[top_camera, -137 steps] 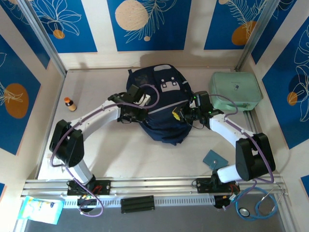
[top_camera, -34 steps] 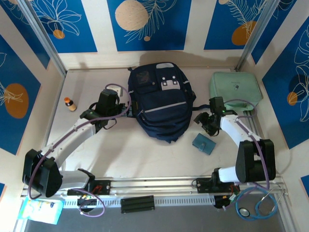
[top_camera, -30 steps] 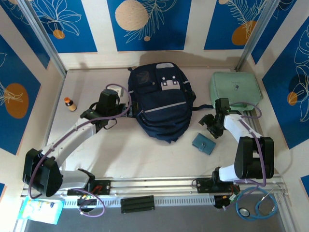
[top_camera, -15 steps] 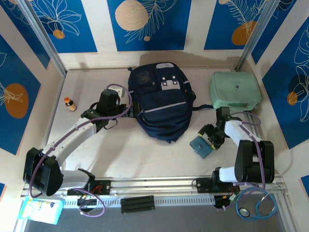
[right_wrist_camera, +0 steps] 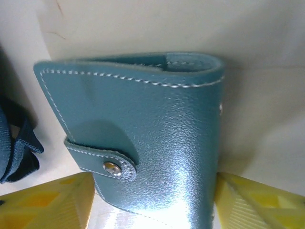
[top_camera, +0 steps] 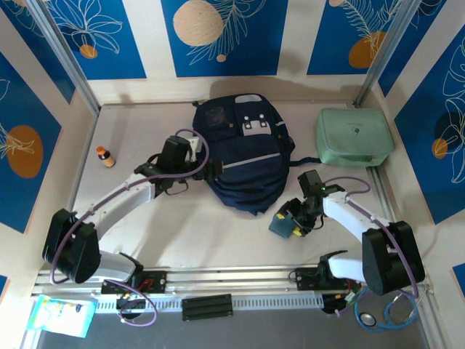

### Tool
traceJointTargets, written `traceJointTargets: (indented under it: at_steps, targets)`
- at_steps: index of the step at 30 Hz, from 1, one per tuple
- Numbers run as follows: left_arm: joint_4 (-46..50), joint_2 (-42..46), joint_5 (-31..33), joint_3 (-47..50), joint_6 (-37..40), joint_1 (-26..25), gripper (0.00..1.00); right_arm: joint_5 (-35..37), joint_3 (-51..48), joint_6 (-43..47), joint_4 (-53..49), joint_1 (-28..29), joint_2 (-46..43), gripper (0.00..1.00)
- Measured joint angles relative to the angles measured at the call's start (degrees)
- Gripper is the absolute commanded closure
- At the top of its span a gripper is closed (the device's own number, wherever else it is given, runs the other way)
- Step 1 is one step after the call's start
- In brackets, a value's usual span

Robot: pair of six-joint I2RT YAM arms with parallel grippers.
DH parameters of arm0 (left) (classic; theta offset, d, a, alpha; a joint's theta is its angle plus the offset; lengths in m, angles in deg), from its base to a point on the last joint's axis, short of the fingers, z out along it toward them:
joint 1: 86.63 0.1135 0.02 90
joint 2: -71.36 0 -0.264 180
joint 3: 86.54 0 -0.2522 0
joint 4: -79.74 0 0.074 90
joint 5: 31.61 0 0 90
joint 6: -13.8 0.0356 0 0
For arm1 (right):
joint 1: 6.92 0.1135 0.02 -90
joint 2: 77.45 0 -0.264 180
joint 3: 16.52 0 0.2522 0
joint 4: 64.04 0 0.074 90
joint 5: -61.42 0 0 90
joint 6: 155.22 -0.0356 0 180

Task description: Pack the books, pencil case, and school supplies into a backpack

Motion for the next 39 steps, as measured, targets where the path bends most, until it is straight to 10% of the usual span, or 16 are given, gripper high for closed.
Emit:
traceJointTargets:
  at_steps: [13, 39]
  targets:
    - [-2.89, -9.57, -2.29, -7.17, -3.28, -13.18, 0.01, 8.02, -0.28, 1.84, -0.46, 4.07, -0.85, 0.51]
    - [-1.84, -12.85, -2.29, -10.60, -3.28, -13.60, 0.00, 8.87, -4.46, 2.03, 2.54, -0.79, -5.68, 0.73]
